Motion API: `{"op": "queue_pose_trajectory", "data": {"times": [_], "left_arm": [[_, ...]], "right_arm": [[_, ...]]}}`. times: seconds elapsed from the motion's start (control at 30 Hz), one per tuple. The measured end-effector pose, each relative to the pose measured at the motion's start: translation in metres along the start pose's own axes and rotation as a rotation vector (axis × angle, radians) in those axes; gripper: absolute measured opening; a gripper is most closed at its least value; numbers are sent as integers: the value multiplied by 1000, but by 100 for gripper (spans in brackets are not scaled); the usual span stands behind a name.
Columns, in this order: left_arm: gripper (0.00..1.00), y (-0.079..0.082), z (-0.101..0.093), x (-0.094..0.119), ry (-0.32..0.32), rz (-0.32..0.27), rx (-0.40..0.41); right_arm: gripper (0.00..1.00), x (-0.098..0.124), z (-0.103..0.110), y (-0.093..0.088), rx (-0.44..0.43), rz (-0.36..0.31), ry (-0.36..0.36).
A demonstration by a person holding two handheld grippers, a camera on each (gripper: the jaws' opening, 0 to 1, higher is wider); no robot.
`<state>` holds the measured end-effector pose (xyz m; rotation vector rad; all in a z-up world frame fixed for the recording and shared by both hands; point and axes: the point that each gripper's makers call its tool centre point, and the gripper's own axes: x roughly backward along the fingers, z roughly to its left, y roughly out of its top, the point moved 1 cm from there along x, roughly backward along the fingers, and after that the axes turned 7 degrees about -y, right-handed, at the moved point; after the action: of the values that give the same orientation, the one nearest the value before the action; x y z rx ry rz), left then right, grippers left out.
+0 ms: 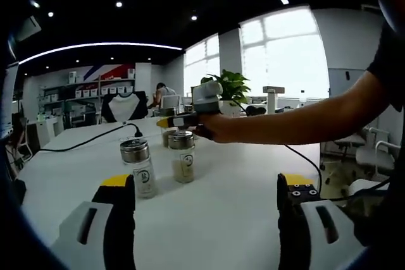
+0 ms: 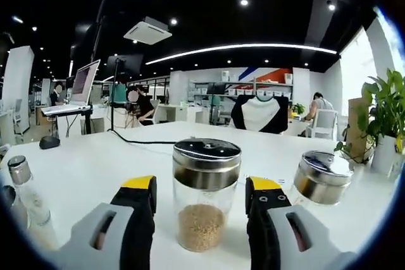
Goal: Rotate the seasoning bottle until the label or dispensing opening points toward the visible target arrow and the bottle remains upright within the marked orientation range
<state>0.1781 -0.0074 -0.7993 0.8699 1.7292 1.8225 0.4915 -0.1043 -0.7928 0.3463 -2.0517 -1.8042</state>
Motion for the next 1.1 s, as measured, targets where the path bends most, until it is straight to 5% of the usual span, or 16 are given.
{"op": "queue_pose_trajectory", "data": {"times": [0.17,0.4,0.77,1.1], "left_arm": [[98,-1,-1,2,1,3,0],[97,0,-2,5,5,4,-3],[96,-2,-7,1,-8,9,-6],[95,-6,-16,-10,-41,25,-12]], "right_arm": [[39,-1,-4,1,-32,-6,-20],[38,2,-5,1,-51,10,-32],[38,38,-2,3,-59,-9,14],[37,96,8,15,-83,-71,74]]}}
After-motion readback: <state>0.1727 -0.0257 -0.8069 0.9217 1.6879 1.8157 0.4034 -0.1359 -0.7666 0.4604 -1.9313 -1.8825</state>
